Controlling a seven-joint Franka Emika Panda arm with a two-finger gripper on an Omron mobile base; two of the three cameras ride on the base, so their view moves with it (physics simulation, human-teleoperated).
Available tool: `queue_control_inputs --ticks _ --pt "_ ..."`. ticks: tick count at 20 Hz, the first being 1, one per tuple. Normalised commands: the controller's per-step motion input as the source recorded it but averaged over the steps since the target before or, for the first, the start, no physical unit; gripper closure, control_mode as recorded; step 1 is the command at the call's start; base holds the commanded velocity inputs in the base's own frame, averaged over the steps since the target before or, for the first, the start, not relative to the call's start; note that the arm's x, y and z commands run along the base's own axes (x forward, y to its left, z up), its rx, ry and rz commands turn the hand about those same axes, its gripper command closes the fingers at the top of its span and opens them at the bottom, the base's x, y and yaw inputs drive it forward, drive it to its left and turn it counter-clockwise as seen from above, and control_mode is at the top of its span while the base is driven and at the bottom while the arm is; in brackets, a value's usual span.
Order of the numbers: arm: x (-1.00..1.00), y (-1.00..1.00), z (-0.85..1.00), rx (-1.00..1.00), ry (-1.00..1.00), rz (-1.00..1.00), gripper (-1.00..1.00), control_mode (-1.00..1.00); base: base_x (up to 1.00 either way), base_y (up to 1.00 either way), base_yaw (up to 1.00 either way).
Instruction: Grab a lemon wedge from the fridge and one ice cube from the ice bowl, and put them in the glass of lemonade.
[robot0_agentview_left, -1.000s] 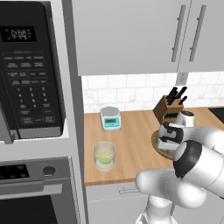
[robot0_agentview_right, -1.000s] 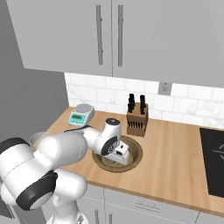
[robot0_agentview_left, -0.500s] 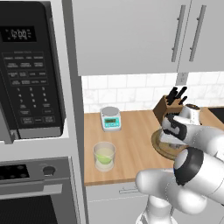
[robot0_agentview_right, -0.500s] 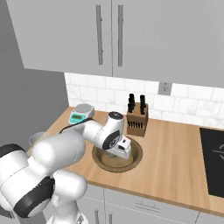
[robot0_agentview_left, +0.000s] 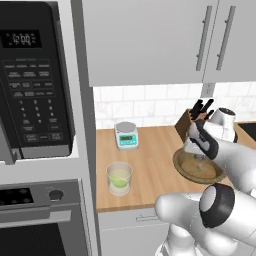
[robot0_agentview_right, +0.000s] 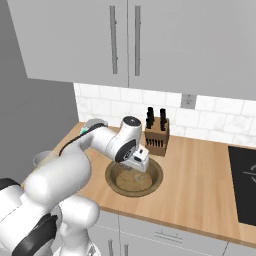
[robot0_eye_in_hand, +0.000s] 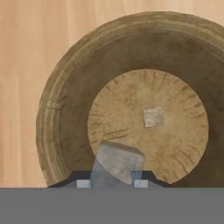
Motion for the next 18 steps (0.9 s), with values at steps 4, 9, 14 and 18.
queue_control_inputs --ticks 4,9,14,18 --pt "-0.01 0.47 0.46 0.01 -0.08 0.02 1.0 -1.0 0.0 0.0 0.0" --pt "-0.2 0.93 0.51 0.0 0.0 0.12 1.0 -1.0 0.0 0.0 0.0" --pt "-0.07 1.0 0.25 -0.01 0.0 0.2 1.0 -1.0 0.0 0.0 0.0" --pt "-0.01 0.99 0.03 -0.02 -0.01 0.23 1.0 -1.0 0.0 0.0 0.0"
